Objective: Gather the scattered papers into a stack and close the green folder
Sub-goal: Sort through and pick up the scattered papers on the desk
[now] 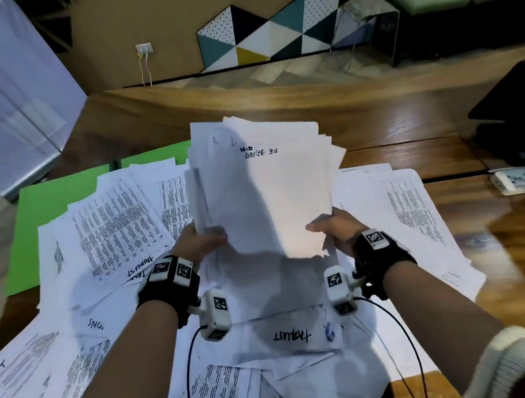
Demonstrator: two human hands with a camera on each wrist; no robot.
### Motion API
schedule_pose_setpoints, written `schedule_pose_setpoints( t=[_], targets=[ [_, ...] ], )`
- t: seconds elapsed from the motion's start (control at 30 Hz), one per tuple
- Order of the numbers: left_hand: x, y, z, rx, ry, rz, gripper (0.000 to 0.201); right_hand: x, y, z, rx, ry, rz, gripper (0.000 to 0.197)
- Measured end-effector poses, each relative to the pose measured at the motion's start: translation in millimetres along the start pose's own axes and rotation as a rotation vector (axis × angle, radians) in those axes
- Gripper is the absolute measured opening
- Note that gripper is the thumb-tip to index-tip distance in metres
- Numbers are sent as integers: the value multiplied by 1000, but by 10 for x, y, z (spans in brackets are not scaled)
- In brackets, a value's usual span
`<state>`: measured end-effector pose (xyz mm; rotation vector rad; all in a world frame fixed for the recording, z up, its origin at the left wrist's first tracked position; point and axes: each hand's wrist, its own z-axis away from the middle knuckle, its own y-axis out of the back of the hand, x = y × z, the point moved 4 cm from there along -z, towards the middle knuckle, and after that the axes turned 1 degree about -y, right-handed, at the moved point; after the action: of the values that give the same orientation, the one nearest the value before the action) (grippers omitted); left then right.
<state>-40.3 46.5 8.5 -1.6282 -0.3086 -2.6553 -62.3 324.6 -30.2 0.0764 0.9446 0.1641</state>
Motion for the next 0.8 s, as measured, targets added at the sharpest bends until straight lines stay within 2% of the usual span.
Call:
schedule_pose_setpoints(
  t=[0.1, 0.17, 0.2, 0.27, 0.33, 0.4, 0.57, 0.7, 0.8],
  targets=[
    [201, 39, 81, 49, -87, -9, 52, -248, 28, 132, 105, 166, -68, 16],
    [390, 43, 129, 121, -163, -20, 44, -510, 52, 236, 210, 313, -68, 12],
    [496, 40, 158, 165, -204, -16, 37, -656, 57, 324, 242, 375, -86, 17],
    [727, 14, 218, 226, -294, 13, 29, -923, 79, 462, 249, 484, -173, 24],
    [924, -7, 324, 280, -365, 50, 20, -1130, 107, 568, 235, 562, -229, 23],
    [1005, -18, 393, 308, -411, 86, 21, -1229, 139, 634, 218, 608, -253, 22],
    [846, -65, 484, 303, -483, 81, 75, -1053, 152, 701, 122, 588, -307, 37],
    [643, -53, 463, 278, -471, 178, 72, -707, 140, 613, 116, 484, -314, 40],
    [576, -81, 446, 231, -443, 201, 73, -532, 96, 525, 141, 410, -324, 52]
  ],
)
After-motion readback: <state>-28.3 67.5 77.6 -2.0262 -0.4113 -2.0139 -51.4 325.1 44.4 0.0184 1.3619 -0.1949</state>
